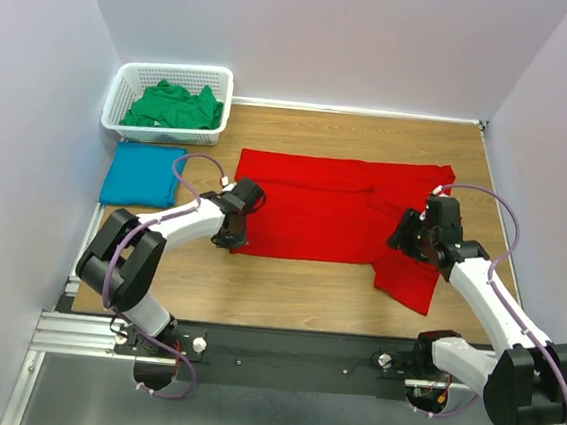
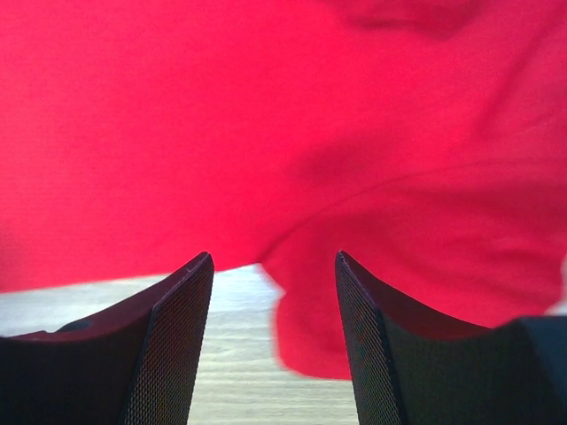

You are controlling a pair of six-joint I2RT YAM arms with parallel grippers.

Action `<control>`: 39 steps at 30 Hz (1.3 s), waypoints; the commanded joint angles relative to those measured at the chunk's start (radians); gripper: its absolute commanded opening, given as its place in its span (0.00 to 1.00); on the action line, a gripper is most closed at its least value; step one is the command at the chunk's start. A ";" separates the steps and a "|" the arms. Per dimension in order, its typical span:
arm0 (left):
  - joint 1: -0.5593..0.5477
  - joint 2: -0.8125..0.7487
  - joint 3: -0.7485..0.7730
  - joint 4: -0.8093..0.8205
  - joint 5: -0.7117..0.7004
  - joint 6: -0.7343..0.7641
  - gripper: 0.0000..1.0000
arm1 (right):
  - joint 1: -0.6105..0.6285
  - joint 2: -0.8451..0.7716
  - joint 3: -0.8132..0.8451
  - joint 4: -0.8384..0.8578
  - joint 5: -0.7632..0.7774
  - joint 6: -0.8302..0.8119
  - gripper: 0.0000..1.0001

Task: Fold and stack the t-shirts
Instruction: Fold the tshirt

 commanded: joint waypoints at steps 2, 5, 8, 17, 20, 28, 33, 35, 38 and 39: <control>0.106 -0.018 -0.018 0.002 -0.038 0.098 0.00 | 0.003 0.064 0.090 -0.114 0.147 0.006 0.65; 0.149 -0.029 -0.024 0.046 -0.015 0.136 0.00 | 0.000 0.099 0.106 -0.136 0.200 0.024 0.64; 0.160 -0.023 -0.032 0.094 0.017 0.170 0.00 | -0.020 0.128 0.120 -0.151 0.246 0.045 0.63; 0.172 -0.036 -0.056 0.172 0.077 0.217 0.00 | -0.375 0.205 0.091 -0.148 0.067 0.059 0.47; 0.174 -0.038 -0.059 0.183 0.089 0.228 0.00 | -0.415 0.226 0.091 -0.122 0.044 0.070 0.44; 0.175 -0.044 -0.099 0.221 0.088 0.225 0.00 | -0.430 0.326 0.081 -0.049 0.015 0.082 0.40; 0.177 -0.046 -0.102 0.224 0.091 0.234 0.00 | -0.431 0.340 0.078 -0.039 0.015 0.090 0.39; 0.178 -0.043 -0.099 0.224 0.091 0.234 0.00 | -0.431 0.337 0.069 -0.041 0.015 0.090 0.39; 0.180 -0.044 -0.098 0.229 0.092 0.236 0.00 | -0.431 0.337 0.055 -0.041 0.015 0.085 0.39; 0.180 -0.044 -0.099 0.227 0.094 0.236 0.00 | -0.431 0.340 0.052 -0.041 0.015 0.084 0.39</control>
